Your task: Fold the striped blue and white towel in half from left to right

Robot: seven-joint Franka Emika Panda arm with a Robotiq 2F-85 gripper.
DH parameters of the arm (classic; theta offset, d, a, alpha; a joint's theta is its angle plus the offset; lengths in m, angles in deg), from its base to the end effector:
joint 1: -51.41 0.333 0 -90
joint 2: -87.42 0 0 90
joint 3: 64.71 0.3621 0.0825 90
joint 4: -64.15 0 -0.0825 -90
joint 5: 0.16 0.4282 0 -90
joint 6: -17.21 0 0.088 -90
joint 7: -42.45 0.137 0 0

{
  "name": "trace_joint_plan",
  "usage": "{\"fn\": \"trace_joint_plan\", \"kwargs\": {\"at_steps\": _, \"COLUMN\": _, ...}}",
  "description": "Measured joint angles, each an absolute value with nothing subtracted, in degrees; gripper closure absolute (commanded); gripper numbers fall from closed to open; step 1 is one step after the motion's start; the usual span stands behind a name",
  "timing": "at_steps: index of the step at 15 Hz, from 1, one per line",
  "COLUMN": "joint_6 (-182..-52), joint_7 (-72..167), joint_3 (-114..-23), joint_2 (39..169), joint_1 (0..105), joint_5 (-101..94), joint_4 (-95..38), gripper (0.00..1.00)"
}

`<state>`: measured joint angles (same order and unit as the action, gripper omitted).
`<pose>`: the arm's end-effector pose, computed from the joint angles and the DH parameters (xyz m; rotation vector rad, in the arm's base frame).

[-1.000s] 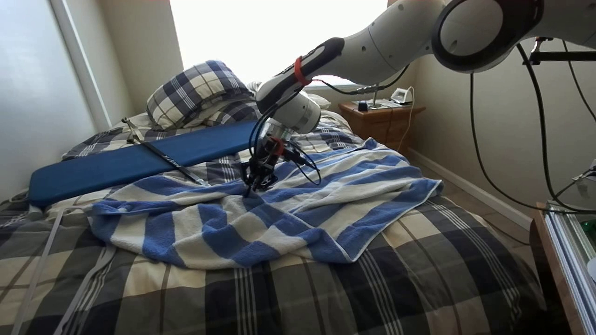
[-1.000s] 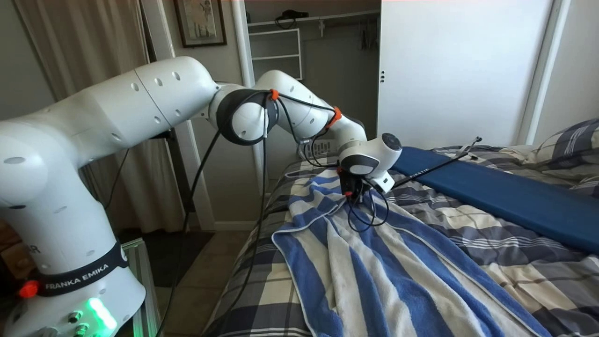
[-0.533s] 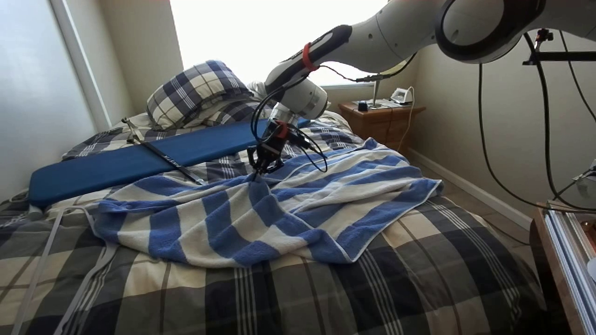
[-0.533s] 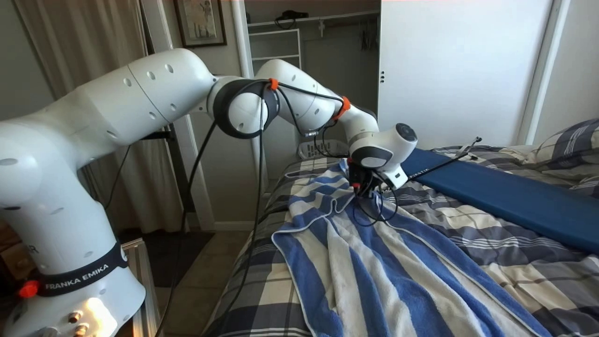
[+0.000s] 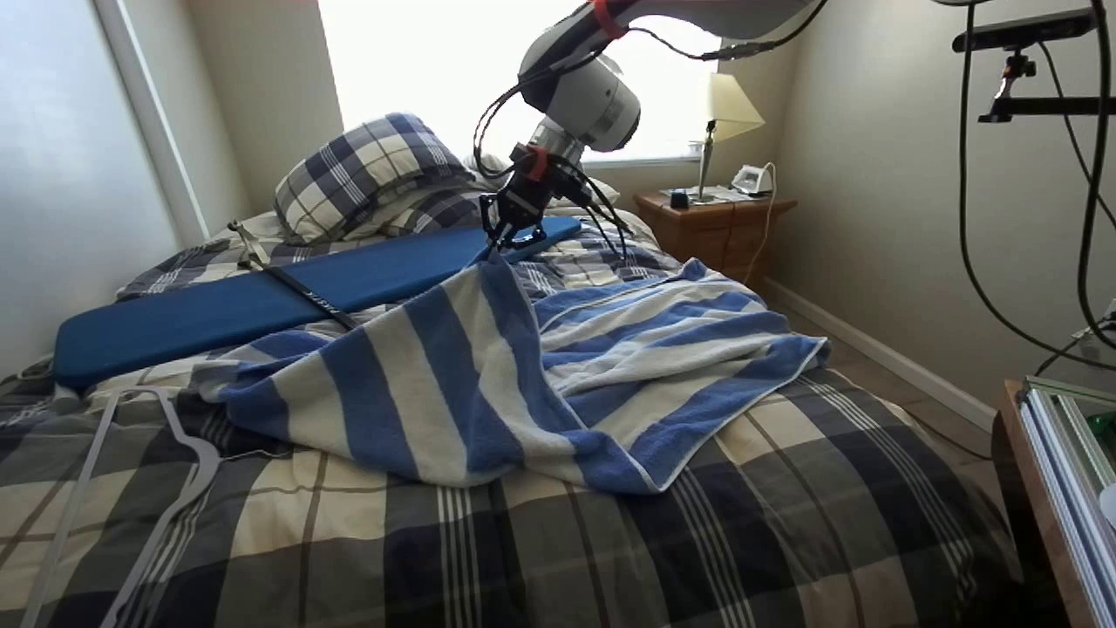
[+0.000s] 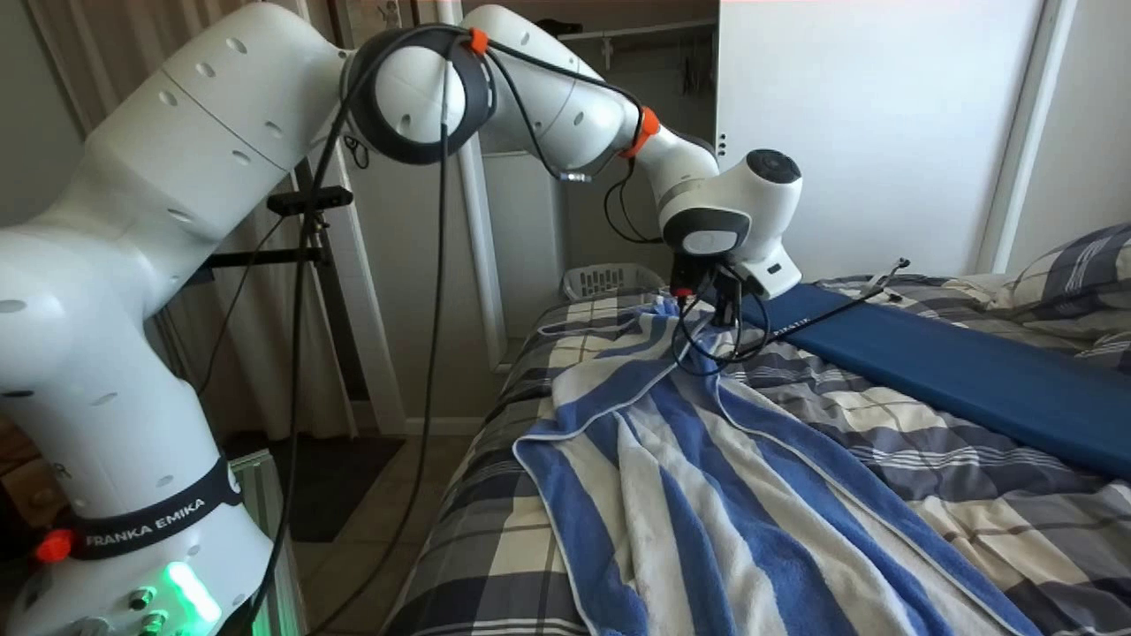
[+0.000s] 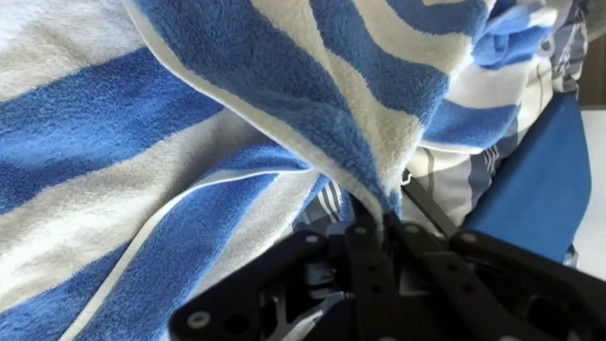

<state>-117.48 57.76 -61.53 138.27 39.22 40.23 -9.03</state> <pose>0.8421 -0.1228 0.2168 -2.2855 1.1204 -0.1864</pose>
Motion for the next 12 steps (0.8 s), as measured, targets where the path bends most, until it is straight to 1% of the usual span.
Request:
{"fn": "trace_joint_plan", "kwargs": {"at_steps": 6, "joint_6": -134.84, "joint_7": 59.84, "joint_3": -62.03, "joint_2": 127.87, "joint_1": 39.73, "joint_5": 47.64, "joint_4": -23.79, "gripper": 0.99}}
{"fn": "trace_joint_plan", "kwargs": {"at_steps": 12, "joint_6": -150.83, "joint_7": 64.72, "joint_3": -64.90, "joint_2": 118.35, "joint_1": 41.93, "joint_5": 53.67, "joint_4": -40.63, "gripper": 0.99}}
